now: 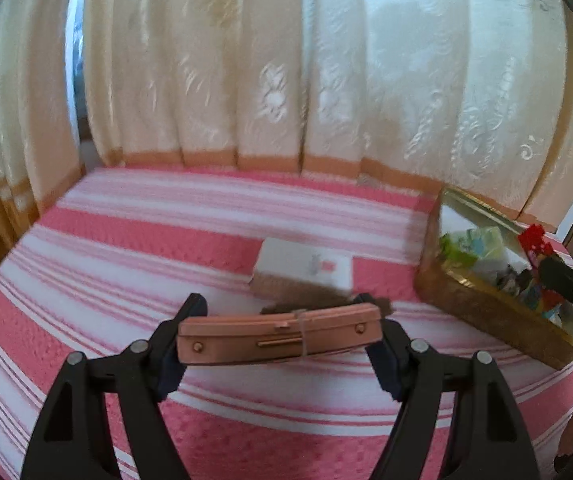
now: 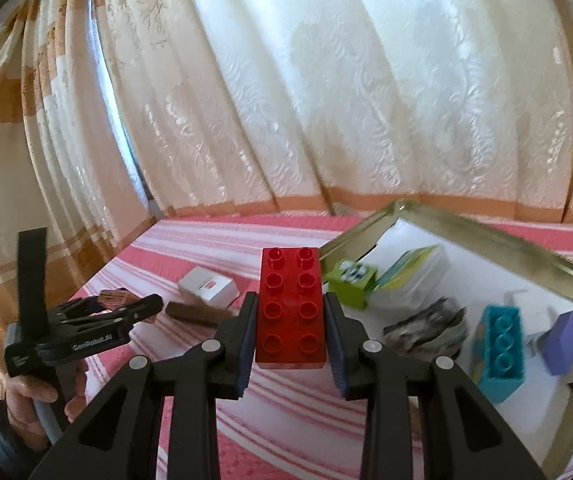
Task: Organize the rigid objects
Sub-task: 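Carry the pink case with the left tool while the right tool carries the red brick over the tray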
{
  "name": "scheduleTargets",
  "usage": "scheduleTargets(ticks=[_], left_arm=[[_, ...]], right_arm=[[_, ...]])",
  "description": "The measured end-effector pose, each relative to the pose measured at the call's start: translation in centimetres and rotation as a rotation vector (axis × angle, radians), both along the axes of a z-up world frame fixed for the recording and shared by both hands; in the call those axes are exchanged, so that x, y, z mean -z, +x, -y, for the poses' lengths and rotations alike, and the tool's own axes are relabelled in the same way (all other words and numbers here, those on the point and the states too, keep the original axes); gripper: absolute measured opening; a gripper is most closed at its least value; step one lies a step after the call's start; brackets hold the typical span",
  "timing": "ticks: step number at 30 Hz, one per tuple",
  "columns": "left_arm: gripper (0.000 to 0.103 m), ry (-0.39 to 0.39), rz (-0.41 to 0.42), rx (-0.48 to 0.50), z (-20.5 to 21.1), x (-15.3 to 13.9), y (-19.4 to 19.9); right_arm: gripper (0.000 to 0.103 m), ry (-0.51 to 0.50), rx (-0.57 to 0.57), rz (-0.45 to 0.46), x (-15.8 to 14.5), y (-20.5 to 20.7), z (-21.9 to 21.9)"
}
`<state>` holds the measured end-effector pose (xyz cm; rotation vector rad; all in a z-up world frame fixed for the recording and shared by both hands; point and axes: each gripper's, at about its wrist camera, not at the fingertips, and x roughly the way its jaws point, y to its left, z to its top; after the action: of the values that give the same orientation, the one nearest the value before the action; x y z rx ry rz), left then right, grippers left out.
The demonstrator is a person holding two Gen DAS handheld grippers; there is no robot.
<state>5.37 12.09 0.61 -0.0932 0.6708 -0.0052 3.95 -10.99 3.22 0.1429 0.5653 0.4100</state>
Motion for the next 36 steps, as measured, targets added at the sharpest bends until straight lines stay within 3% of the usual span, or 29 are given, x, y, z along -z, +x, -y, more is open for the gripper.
scheduleTargets(ticks=[18,36], left_arm=[[0.076,-0.013,0.062,0.169,11.9,-4.2,2.3],[0.076,0.048,0.059,0.268,22.3,-3.8,5.2]], right_arm=[[0.034,0.042,0.114,0.048,-2.1,0.9,6.0],[0.034,0.03,0.26,0.026,-1.5,2.3,15.6]])
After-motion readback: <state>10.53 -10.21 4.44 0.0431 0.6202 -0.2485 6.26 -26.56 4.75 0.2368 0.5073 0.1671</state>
